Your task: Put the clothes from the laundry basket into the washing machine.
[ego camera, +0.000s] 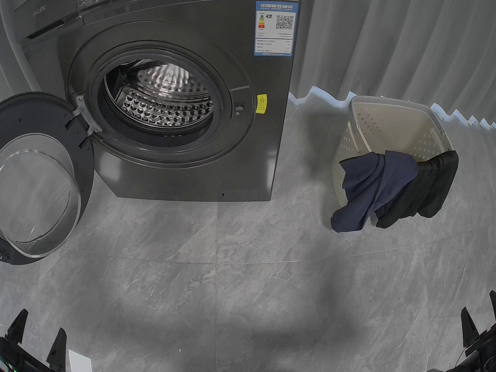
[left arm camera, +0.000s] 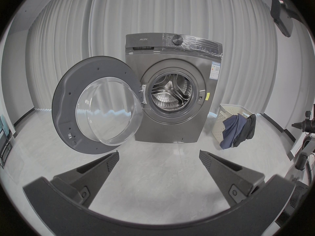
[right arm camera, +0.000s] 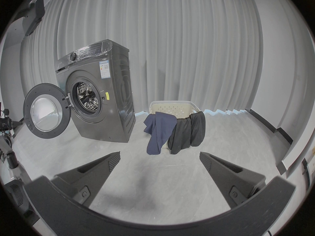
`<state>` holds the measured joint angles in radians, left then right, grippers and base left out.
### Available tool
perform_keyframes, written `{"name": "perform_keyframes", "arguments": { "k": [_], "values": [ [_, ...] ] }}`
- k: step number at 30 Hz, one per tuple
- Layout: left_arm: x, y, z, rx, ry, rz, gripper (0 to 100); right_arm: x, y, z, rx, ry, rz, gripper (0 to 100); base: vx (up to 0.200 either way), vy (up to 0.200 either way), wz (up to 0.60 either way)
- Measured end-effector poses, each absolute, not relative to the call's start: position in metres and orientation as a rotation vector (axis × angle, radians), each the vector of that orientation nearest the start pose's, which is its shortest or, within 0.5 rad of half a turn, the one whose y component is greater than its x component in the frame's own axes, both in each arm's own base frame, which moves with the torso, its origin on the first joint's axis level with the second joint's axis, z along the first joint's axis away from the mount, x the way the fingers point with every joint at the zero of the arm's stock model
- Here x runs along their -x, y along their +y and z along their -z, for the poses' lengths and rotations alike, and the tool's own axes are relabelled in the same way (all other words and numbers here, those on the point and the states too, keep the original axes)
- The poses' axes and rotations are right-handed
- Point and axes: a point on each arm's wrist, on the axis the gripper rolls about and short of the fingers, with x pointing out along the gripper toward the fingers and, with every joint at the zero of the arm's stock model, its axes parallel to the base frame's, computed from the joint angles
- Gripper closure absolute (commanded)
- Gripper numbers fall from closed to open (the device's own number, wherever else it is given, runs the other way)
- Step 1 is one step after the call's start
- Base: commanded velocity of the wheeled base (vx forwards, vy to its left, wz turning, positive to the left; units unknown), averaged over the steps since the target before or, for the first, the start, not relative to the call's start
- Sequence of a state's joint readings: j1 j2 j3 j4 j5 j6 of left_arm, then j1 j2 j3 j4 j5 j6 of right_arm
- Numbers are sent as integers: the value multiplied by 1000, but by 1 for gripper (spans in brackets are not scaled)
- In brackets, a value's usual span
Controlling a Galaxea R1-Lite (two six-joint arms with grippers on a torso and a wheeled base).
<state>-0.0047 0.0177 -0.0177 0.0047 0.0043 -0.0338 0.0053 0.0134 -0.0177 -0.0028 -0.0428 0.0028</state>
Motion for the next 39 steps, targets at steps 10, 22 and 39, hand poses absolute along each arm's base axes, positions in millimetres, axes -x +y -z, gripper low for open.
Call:
{"name": "perform_keyframes", "arguments": {
  "k": [10, 22, 39],
  "values": [
    [23, 0, -80, 31, 5, -2, 0, 23, -1, -81, -3, -7, 36, 0, 0, -80, -180],
    [23, 0, -80, 34, 5, -1, 0, 23, -1, -81, -3, -6, 36, 0, 0, -200, 0],
    [23, 0, -80, 34, 5, -1, 0, 23, -1, -81, -3, -5, 35, 0, 0, -200, 0]
  ]
}}
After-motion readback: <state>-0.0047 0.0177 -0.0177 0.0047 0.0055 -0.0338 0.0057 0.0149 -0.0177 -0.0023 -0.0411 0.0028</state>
